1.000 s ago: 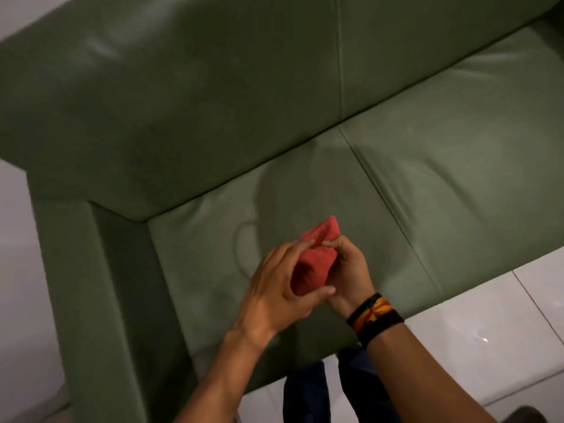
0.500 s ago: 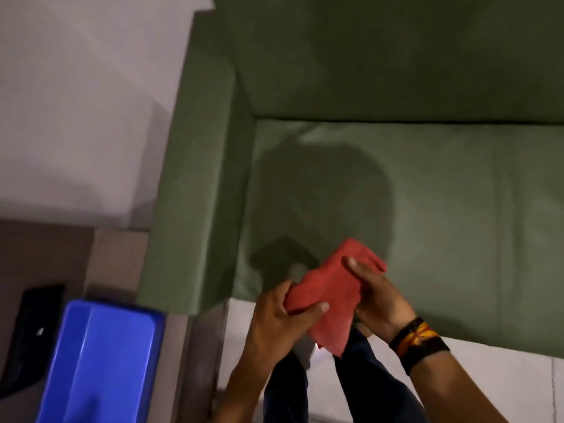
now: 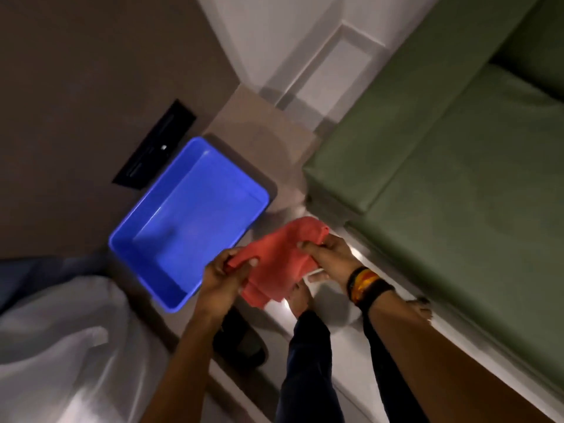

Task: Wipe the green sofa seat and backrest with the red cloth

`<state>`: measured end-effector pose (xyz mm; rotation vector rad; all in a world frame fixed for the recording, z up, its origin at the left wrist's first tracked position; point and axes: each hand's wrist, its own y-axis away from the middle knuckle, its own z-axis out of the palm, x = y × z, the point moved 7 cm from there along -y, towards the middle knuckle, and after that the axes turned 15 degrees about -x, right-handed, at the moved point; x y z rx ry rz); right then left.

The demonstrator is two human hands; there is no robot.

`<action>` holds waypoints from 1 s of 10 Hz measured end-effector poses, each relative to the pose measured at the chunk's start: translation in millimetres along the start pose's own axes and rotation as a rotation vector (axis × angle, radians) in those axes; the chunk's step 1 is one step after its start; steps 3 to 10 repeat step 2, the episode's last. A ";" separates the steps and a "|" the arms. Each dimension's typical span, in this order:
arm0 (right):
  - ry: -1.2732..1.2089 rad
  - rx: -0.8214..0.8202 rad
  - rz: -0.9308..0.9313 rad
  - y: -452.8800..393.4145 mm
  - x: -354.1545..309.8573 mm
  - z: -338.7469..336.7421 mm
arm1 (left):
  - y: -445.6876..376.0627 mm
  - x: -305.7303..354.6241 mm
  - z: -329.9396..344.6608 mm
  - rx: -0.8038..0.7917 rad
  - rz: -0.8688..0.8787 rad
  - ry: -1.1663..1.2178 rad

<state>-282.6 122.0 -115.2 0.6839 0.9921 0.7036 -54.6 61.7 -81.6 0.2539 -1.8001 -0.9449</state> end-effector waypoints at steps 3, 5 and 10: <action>-0.014 -0.052 -0.055 -82.1 -29.6 110.1 | -9.9 -15.3 -114.1 0.209 -0.038 -0.190; -0.014 -0.052 -0.055 -82.1 -29.6 110.1 | -9.9 -15.3 -114.1 0.209 -0.038 -0.190; -0.014 -0.052 -0.055 -82.1 -29.6 110.1 | -9.9 -15.3 -114.1 0.209 -0.038 -0.190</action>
